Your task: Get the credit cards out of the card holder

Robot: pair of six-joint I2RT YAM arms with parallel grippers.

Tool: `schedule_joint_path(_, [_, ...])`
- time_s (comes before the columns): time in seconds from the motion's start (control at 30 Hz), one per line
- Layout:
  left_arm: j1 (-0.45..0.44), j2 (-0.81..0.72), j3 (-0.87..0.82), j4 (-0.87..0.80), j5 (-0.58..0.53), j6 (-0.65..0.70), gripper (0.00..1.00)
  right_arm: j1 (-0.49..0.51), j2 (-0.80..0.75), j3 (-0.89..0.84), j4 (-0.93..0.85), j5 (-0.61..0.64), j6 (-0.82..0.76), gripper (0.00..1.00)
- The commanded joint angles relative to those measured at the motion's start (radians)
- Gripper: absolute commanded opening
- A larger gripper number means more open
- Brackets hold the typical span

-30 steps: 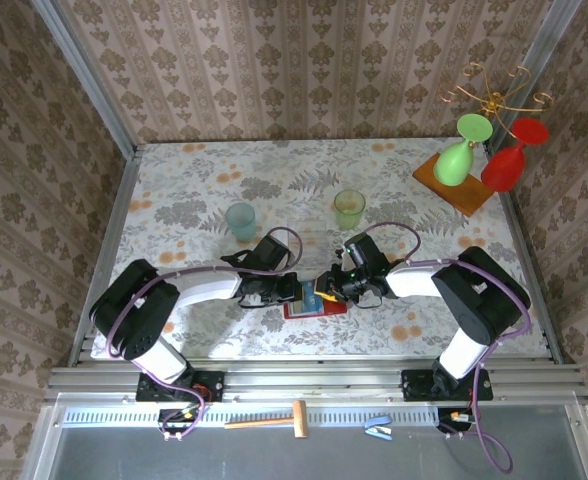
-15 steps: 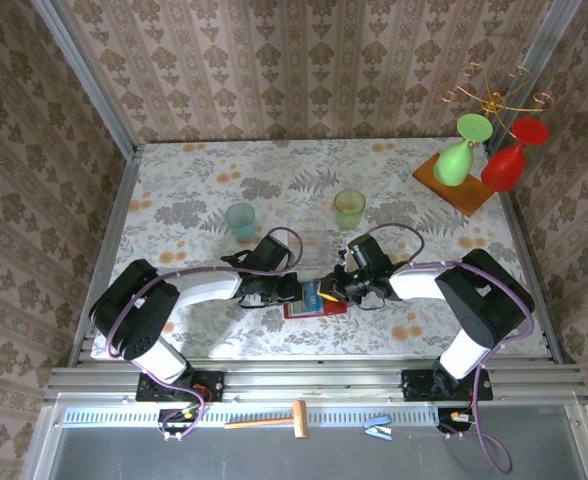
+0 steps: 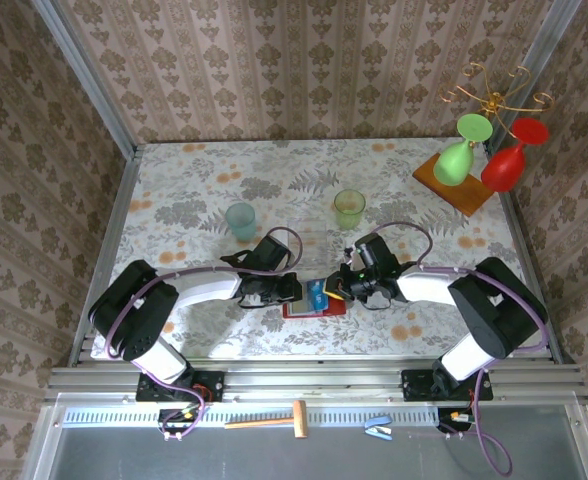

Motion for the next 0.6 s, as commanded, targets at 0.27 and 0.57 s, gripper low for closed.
schedule_joint_path(0.27, [-0.003,-0.048,0.005,-0.026,-0.001,0.005,0.17,-0.010,-0.128,0.015,-0.181,0.080,-0.067,0.09])
schedule_joint_path(0.57, [0.018,-0.144,-0.007,-0.016,-0.001,0.006,0.23,-0.012,-0.157,0.100,-0.348,0.144,-0.171,0.07])
